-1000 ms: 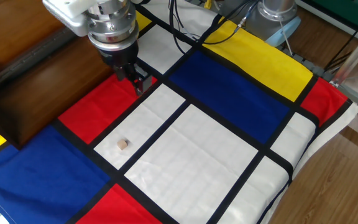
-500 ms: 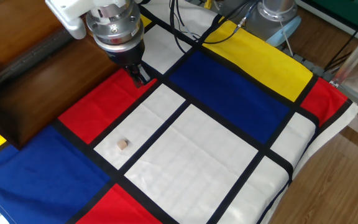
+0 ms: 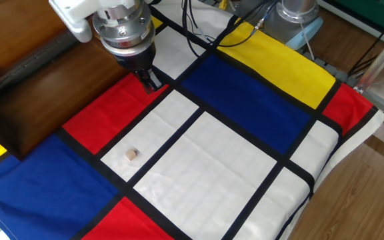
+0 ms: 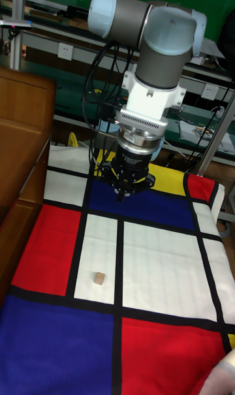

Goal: Put the object on the shelf

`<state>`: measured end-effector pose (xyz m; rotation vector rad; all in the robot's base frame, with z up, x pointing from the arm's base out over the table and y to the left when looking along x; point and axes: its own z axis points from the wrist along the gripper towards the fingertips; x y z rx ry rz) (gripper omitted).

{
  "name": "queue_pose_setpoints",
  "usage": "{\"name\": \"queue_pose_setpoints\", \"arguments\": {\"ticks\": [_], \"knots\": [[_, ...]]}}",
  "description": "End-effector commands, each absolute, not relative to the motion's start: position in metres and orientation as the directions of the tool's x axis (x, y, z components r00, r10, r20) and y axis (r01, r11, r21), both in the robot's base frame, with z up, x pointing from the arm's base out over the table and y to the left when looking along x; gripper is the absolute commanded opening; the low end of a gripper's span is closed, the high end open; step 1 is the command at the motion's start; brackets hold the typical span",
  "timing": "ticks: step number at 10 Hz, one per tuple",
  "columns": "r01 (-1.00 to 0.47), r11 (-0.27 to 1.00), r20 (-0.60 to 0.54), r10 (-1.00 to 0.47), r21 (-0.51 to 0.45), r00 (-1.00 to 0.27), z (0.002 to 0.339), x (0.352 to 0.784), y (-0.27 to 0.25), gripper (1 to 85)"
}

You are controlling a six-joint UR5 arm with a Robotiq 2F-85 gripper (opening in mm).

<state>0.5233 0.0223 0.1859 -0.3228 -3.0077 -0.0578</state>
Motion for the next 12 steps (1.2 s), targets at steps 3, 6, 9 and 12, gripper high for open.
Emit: {"name": "queue_pose_setpoints", "arguments": {"ticks": [3,6,9,12], "knots": [[0.167,0.983,0.077,0.161,0.079,-0.984,0.147,0.570,0.044,23.0],[0.145,0.986,0.060,0.140,0.080,-0.988,0.123,0.584,0.046,23.3],[0.139,0.986,0.054,0.134,0.094,-0.990,0.106,0.591,0.053,25.0],[0.132,0.986,0.034,0.130,0.097,-0.991,0.084,0.599,0.062,25.0]]}}
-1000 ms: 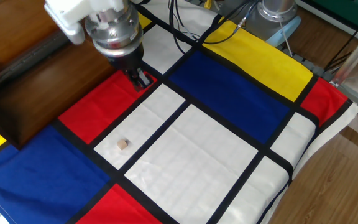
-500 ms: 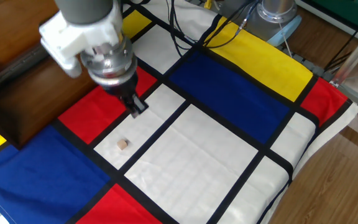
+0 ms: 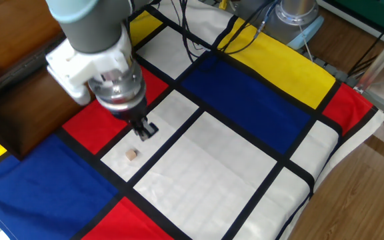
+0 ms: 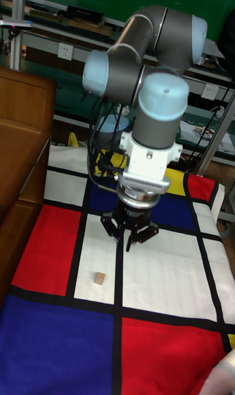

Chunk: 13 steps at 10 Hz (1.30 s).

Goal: Put the object on the shelf

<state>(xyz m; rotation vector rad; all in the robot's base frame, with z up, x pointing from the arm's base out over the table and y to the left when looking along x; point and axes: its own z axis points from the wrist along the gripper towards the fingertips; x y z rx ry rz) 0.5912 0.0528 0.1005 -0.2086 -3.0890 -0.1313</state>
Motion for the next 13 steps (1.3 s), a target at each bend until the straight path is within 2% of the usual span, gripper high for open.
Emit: {"name": "queue_pose_setpoints", "arguments": {"ticks": [1,6,11,13], "knots": [[0.139,0.986,0.033,0.136,0.097,-0.990,0.081,0.600,0.068,25.0],[0.143,0.980,0.024,0.141,0.140,-0.990,0.064,0.595,0.082,25.0],[0.158,0.980,0.006,0.158,0.121,-0.987,0.059,0.599,0.095,25.3],[0.176,0.978,-0.020,0.179,0.110,-0.984,0.057,0.604,0.093,22.7]]}}
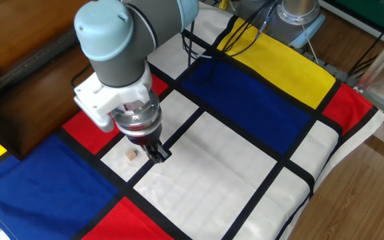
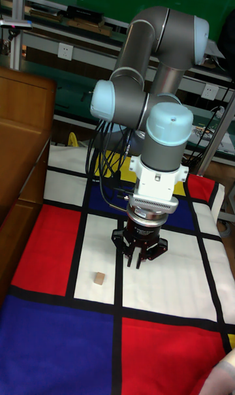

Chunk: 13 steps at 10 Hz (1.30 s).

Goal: Put the object on the shelf

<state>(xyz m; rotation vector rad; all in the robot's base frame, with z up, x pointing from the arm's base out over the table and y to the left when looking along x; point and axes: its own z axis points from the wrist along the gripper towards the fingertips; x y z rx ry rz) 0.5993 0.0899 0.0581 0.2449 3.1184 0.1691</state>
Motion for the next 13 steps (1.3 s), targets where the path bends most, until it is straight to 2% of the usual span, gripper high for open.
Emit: {"name": "queue_pose_setpoints", "arguments": {"ticks": [1,4,8,13], "knots": [[0.173,0.980,-0.017,0.175,0.103,-0.984,0.058,0.604,0.094,22.7],[0.197,0.979,-0.026,0.199,0.056,-0.980,0.058,0.604,0.084,21.3],[0.219,0.974,-0.050,0.222,0.064,-0.974,0.066,0.617,0.094,19.7],[0.167,0.984,0.010,0.167,0.068,-0.986,0.076,0.607,0.096,19.3]]}}
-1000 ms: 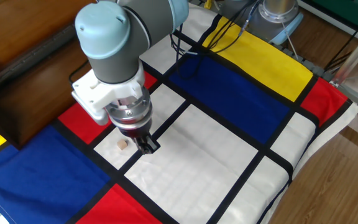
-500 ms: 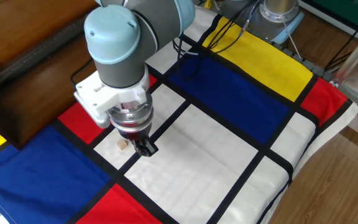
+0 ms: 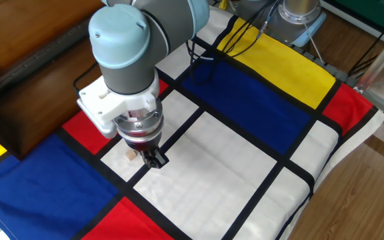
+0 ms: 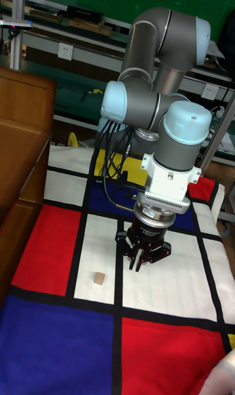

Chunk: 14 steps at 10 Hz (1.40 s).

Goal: Put the object on the shelf

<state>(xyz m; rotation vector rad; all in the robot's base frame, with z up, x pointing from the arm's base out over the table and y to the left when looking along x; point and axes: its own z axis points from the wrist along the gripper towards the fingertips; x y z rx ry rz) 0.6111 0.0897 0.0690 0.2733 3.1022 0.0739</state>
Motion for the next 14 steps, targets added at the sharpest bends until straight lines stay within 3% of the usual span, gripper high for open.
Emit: {"name": "queue_pose_setpoints", "arguments": {"ticks": [1,5,6,8,11,14], "knots": [[0.184,0.977,0.038,0.181,0.109,-0.983,0.082,0.602,0.109,18.3],[0.215,0.973,0.004,0.216,0.080,-0.976,0.086,0.615,0.107,18.3],[0.196,0.978,0.077,0.190,0.073,-0.979,0.086,0.594,0.116,16.3],[0.143,0.988,0.056,0.140,0.052,-0.989,0.086,0.597,0.115,13.3],[0.110,0.992,0.071,0.105,0.067,-0.992,0.087,0.593,0.120,18.0],[0.117,0.989,0.088,0.110,0.086,-0.990,0.090,0.590,0.127,15.3]]}}
